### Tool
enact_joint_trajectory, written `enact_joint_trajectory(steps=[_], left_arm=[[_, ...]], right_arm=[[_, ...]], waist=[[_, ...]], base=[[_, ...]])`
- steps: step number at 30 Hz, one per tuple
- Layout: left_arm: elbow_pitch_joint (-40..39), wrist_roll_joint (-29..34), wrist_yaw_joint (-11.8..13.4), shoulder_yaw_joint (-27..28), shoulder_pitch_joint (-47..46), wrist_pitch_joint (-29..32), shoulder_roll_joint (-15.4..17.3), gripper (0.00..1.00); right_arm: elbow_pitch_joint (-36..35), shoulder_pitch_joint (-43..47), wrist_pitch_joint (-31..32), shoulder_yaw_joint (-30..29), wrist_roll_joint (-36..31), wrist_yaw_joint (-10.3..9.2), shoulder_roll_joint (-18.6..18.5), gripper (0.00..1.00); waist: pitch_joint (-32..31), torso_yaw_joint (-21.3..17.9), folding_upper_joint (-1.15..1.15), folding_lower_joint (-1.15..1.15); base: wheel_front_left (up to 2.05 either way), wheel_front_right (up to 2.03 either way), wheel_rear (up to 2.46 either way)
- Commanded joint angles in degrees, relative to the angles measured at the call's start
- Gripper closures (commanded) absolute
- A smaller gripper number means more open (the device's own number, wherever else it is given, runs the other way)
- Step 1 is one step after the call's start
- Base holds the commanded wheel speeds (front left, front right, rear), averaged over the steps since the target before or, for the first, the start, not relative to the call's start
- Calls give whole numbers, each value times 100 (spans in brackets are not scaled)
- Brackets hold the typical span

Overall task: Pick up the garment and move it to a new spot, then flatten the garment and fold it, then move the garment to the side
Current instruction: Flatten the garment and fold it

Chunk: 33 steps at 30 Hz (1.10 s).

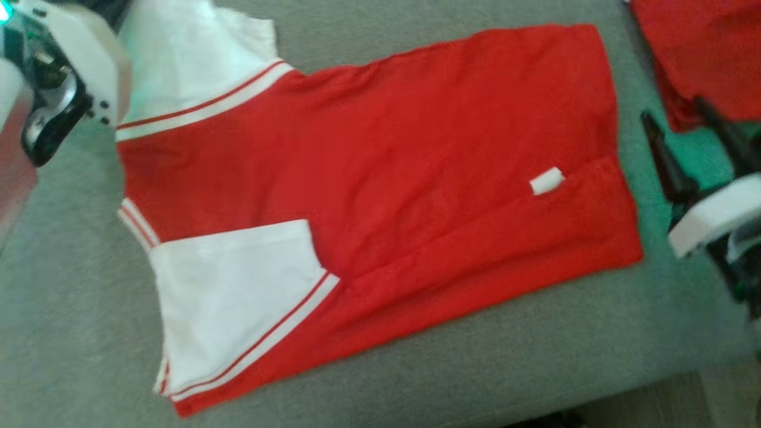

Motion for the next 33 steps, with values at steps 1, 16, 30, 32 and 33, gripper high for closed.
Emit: enact_joint_trajectory(steps=[1, 16, 30, 32, 33], left_arm=[[-167, -46, 10, 130, -362, -116, 155, 100], [-274, -166, 10, -699, -959, -1294, -237, 100], [340, -302, 10, -1101, -1187, -2060, -245, 100], [480, -206, 53, -1069, -1264, -2347, -274, 100], [539, -165, 80, -1046, -1301, -2493, -297, 100]], right_arm=[[-27, -186, 167, 69, 2, 37, -228, 0], [2354, -2325, 1248, 1250, 190, 37, -364, 0], [2662, -2767, 848, 1969, 931, 37, -550, 100], [2679, -2879, 587, 1923, 994, 37, -562, 100], [2689, -2929, 460, 1886, 1032, 37, -557, 100]], waist=[[-106, 234, 0, 1], [-68, 1154, 0, 1], [-167, 1121, 0, 1], [-188, 1101, 0, 1], [-200, 1094, 0, 1]], base=[[0, 0, 0], [0, 0, 0], [0, 0, 0], [0, 0, 0], [0, 0, 0]])
